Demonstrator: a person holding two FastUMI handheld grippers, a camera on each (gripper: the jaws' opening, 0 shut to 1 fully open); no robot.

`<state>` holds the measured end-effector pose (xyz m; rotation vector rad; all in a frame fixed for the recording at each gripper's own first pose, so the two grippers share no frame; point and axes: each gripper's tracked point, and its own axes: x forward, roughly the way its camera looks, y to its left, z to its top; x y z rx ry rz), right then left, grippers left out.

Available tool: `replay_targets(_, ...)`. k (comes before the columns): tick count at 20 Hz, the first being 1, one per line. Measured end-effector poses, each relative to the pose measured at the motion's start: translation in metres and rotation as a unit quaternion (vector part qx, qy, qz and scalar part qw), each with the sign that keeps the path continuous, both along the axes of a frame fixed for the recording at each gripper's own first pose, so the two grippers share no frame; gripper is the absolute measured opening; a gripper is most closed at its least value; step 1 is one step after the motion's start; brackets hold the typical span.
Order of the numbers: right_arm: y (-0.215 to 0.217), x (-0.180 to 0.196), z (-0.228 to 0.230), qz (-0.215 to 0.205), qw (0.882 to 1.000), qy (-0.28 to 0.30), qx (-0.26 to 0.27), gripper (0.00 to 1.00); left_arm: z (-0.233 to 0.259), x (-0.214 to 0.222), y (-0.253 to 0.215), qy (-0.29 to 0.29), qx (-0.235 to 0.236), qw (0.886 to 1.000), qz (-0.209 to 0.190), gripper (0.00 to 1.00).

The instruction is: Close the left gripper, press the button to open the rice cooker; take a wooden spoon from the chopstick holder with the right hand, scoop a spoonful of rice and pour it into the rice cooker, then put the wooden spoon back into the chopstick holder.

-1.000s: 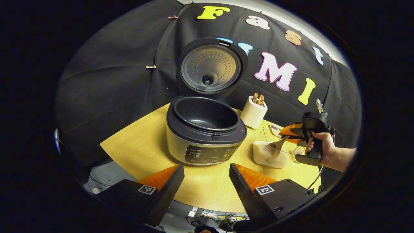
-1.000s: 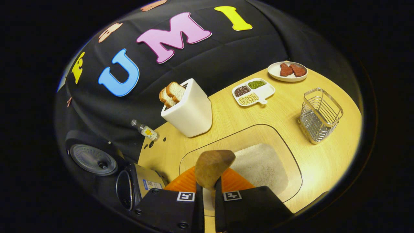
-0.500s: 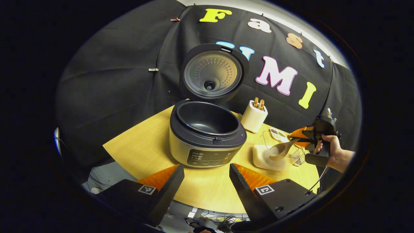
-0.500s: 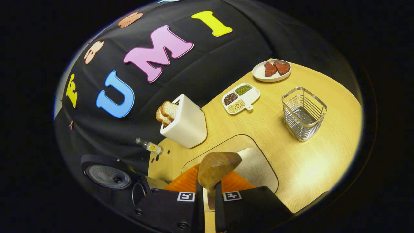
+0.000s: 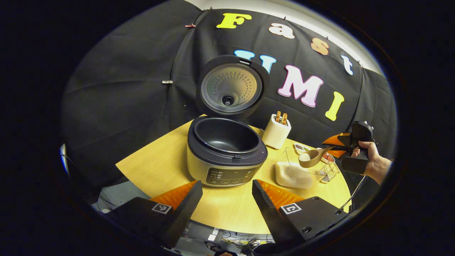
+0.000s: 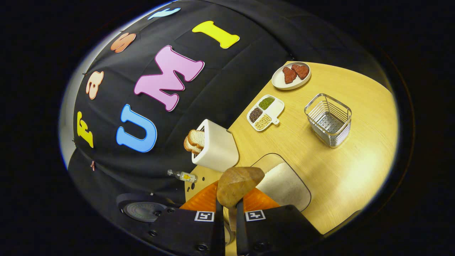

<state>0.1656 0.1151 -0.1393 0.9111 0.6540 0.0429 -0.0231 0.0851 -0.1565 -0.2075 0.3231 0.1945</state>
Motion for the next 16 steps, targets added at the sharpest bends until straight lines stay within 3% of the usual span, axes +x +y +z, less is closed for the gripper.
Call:
replay_targets(6,0.054,0.001,0.041,0.026,0.997,-0.015,0.072,0.17,0.004,-0.012,0.010,-0.009,-0.004,1.000,0.012,0.92)
replay_targets(10,0.099,0.000,0.059,0.044,0.992,-0.012,0.114,0.17,0.002,-0.019,0.023,-0.012,-0.011,0.999,0.031,0.95)
replay_targets(13,0.142,0.001,0.066,0.072,0.989,-0.013,0.125,0.17,-0.001,-0.027,0.033,-0.014,-0.020,0.999,0.047,0.96)
replay_targets(16,0.185,-0.003,0.072,0.111,0.988,-0.026,0.104,0.17,-0.006,-0.036,0.045,-0.015,-0.025,0.998,0.062,0.95)
